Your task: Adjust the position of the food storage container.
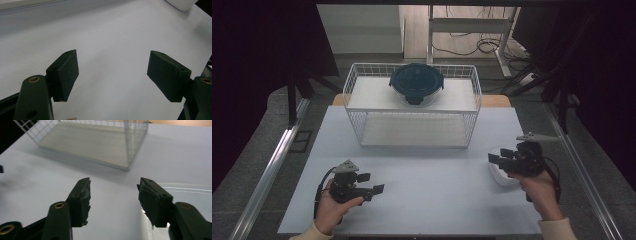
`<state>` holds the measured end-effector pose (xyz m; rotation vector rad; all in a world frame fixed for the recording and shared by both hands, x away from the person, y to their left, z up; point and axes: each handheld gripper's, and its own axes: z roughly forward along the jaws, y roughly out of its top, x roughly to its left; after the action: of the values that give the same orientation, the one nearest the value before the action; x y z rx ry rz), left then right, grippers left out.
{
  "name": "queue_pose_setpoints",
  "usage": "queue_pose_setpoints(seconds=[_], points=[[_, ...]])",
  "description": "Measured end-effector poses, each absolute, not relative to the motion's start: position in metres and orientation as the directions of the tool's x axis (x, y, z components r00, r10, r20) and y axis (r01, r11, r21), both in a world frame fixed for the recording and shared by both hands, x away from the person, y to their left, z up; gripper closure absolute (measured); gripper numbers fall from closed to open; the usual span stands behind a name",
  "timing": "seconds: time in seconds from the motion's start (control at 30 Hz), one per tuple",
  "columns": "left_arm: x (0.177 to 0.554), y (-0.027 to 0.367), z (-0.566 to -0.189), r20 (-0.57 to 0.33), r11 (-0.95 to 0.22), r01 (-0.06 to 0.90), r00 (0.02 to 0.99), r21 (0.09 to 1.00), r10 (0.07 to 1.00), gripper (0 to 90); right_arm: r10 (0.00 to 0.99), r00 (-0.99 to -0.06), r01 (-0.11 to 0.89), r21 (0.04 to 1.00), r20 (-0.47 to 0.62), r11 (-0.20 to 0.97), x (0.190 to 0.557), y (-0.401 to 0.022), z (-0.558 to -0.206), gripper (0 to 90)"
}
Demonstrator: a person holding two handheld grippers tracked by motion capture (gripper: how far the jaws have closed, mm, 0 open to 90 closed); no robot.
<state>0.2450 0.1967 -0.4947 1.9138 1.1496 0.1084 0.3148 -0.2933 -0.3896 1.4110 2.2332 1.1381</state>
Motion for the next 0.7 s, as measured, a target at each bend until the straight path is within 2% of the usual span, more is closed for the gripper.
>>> queue_pose_setpoints(seconds=[0.07, 0.23, 0.47, 0.7], points=[[0.244, 0.199, -0.494, -0.343, -0.179, 0.676, 0.562, 0.715, 0.753, 24.8, 0.867, -0.476, 0.657, 0.716, 0.149, 0.238, 0.321, -0.301, -0.387, 49.8], [0.245, 0.2, -0.494, -0.341, -0.177, 0.676, 0.558, 0.715, 0.757, 24.8, 0.899, -0.433, 0.691, 0.665, 0.068, 0.283, 0.339, -0.322, -0.389, 68.4], [0.247, 0.201, -0.497, -0.342, -0.176, 0.686, 0.548, 0.706, 0.763, 24.9, 0.933, -0.357, 0.761, 0.595, 0.052, 0.258, 0.372, -0.361, -0.407, 85.7], [0.249, 0.201, -0.5, -0.351, -0.174, 0.696, 0.542, 0.696, 0.763, 24.9, 0.952, -0.304, 0.788, 0.551, -0.041, 0.275, 0.395, -0.385, -0.424, 89.1]])
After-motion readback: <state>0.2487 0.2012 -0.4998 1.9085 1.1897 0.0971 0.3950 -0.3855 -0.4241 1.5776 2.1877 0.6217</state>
